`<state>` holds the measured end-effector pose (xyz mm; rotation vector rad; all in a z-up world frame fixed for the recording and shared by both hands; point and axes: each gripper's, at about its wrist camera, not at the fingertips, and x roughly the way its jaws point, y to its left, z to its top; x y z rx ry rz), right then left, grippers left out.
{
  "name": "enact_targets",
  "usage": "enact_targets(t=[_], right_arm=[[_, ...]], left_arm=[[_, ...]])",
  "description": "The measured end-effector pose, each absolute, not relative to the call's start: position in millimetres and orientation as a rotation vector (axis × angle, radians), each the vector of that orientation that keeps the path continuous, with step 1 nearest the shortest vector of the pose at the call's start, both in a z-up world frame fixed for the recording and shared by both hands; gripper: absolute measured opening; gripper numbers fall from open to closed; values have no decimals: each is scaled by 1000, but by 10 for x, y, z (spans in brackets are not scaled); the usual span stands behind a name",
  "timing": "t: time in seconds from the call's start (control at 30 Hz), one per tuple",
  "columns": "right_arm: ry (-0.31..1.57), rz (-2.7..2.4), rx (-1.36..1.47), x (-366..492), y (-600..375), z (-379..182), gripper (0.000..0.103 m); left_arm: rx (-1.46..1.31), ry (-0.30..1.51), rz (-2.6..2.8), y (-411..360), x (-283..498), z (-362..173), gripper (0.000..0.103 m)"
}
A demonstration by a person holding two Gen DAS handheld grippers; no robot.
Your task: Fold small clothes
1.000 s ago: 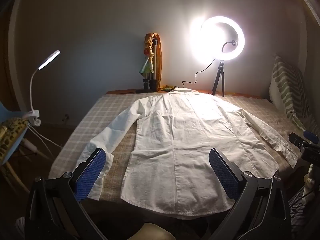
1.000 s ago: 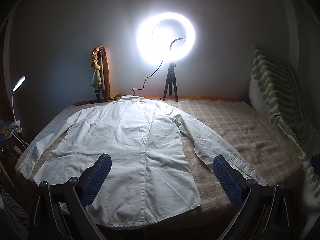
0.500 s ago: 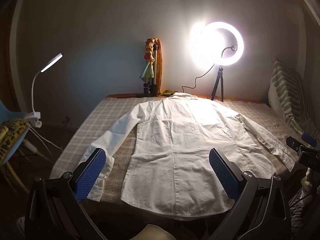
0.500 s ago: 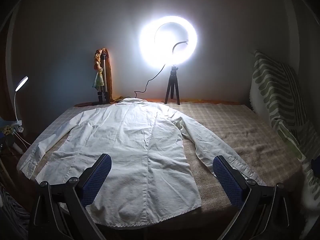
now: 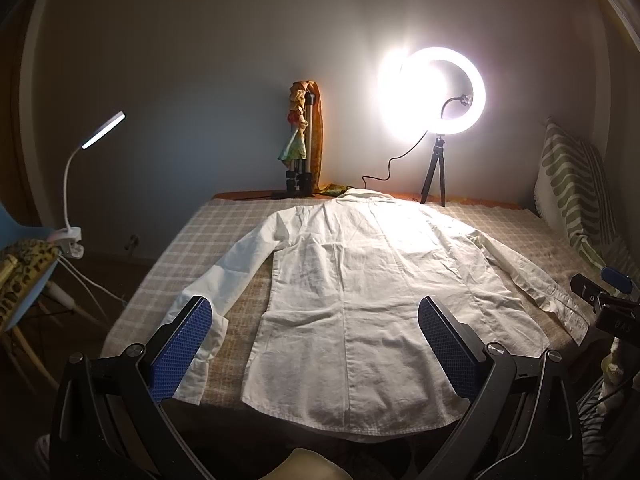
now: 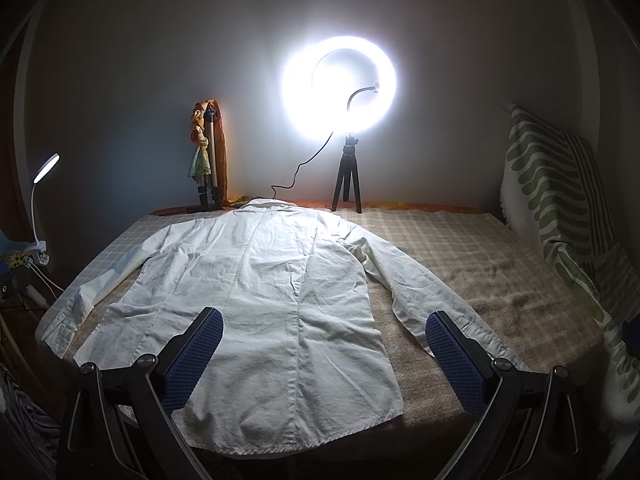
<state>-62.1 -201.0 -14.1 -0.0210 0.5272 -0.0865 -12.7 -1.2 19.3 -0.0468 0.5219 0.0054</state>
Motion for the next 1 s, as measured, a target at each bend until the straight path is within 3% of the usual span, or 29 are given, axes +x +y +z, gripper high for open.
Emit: enact_targets(t=[1.0], right_arm=[[530, -79, -20, -624, -1968, -189, 102]], left_arm=[[-47, 524, 6, -36, -134, 179, 102]])
